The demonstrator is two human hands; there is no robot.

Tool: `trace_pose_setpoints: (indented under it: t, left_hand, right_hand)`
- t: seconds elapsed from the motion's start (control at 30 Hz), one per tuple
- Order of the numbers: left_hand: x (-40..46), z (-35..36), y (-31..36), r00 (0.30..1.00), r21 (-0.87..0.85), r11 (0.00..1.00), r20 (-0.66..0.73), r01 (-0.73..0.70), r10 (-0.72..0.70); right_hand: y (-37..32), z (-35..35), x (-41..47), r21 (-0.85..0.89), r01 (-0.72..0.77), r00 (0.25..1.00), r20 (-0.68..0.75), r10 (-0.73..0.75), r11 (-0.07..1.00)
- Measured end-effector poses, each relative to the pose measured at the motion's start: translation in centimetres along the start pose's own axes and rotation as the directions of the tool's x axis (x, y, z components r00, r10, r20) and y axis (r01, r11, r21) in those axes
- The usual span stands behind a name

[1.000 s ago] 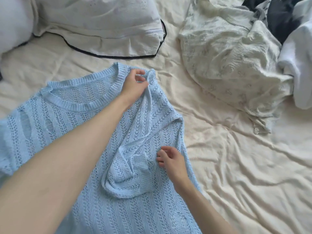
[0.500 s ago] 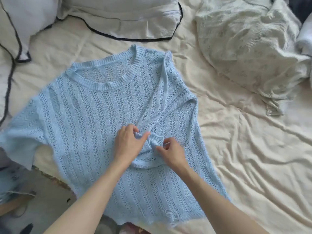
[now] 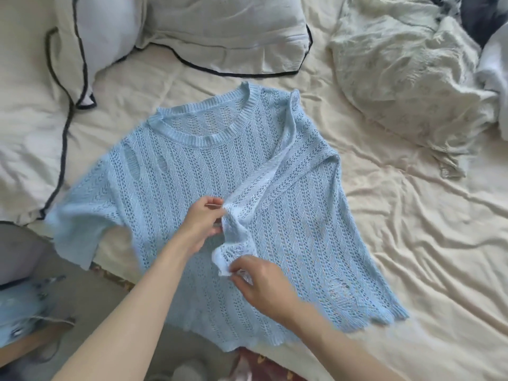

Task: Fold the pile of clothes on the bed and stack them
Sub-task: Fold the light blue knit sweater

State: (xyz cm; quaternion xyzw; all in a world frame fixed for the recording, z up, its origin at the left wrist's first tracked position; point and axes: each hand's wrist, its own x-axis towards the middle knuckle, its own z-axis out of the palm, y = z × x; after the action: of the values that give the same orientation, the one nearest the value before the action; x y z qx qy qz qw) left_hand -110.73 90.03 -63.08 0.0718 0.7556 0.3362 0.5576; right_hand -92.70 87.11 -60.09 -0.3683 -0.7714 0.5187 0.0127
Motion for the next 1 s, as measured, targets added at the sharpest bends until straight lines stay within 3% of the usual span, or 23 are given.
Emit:
trace_pose_setpoints:
  t: [0.1,0.17,0.27,0.33,0.4,0.47,0.53,0.57,0.63,0.73,0.83,0.9,1.0]
  left_hand:
    - [1.3,-4.0,0.0,0.991,0.078,0.993,-0.089,-0.093,0.1]
    - [1.9,-5.9,-0.4,0.986,0.134,0.985,-0.111,-0.105,0.12]
    - [2.0,-7.3,-2.0,0.998,0.215,0.975,-0.017,-0.056,0.061]
    - [1.7,-7.6,-3.3,0.999,0.277,0.96,0.031,-0.037,0.03]
    - [1.2,-7.7,-4.3,0.995,0.358,0.931,0.084,-0.073,0.045]
    - [0.7,-7.8,-5.0,0.99,0.461,0.878,0.104,-0.129,0.091]
    - [0.4,-8.2,-5.6,0.986,0.495,0.853,0.085,-0.168,0.145]
    - [0.1,-8.3,-5.8,0.983,0.478,0.859,0.08,-0.181,0.163]
    - [-0.3,-8.7,-6.2,0.982,0.403,0.896,0.043,-0.185,0.184]
    - [-1.1,-9.5,-6.6,0.973,0.301,0.931,-0.032,-0.207,0.227]
    - [-1.4,-10.0,-6.5,0.977,0.226,0.952,-0.005,-0.205,0.211]
    - [-1.2,-10.3,-6.3,0.985,0.236,0.956,0.026,-0.174,0.173]
    - [-1.0,-11.1,-6.7,0.987,0.381,0.912,0.107,-0.153,0.121]
  right_hand:
    - [-1.4,1.6,1.4,0.052,-0.039,0.994,0.099,0.034,0.998]
    - [-1.4,2.2,2.5,0.143,-0.19,0.981,-0.013,0.194,0.971]
    - [-0.3,2.1,4.0,0.333,-0.459,0.823,-0.189,0.535,0.824]
    - [0.8,1.8,5.0,0.428,-0.539,0.744,-0.162,0.648,0.726]
    - [1.3,1.6,6.2,0.627,-0.522,0.707,-0.059,0.704,0.577]
    - [1.0,1.4,7.3,0.831,-0.445,0.675,0.067,0.735,0.333]
    - [0.7,1.5,8.4,0.905,-0.401,0.643,0.17,0.747,0.139]
    - [0.5,1.6,8.7,0.908,-0.405,0.634,0.198,0.747,0.103]
    - [-0.1,1.8,9.3,0.898,-0.428,0.616,0.205,0.761,0.105]
    - [-0.8,2.3,9.2,0.859,-0.466,0.601,0.13,0.788,0.213]
    - [-1.2,2.7,8.4,0.85,-0.467,0.631,0.128,0.765,0.242]
    - [-1.5,3.0,8.1,0.849,-0.486,0.646,0.189,0.74,0.207]
    - [-1.6,3.8,7.7,0.82,-0.544,0.67,0.297,0.681,0.178]
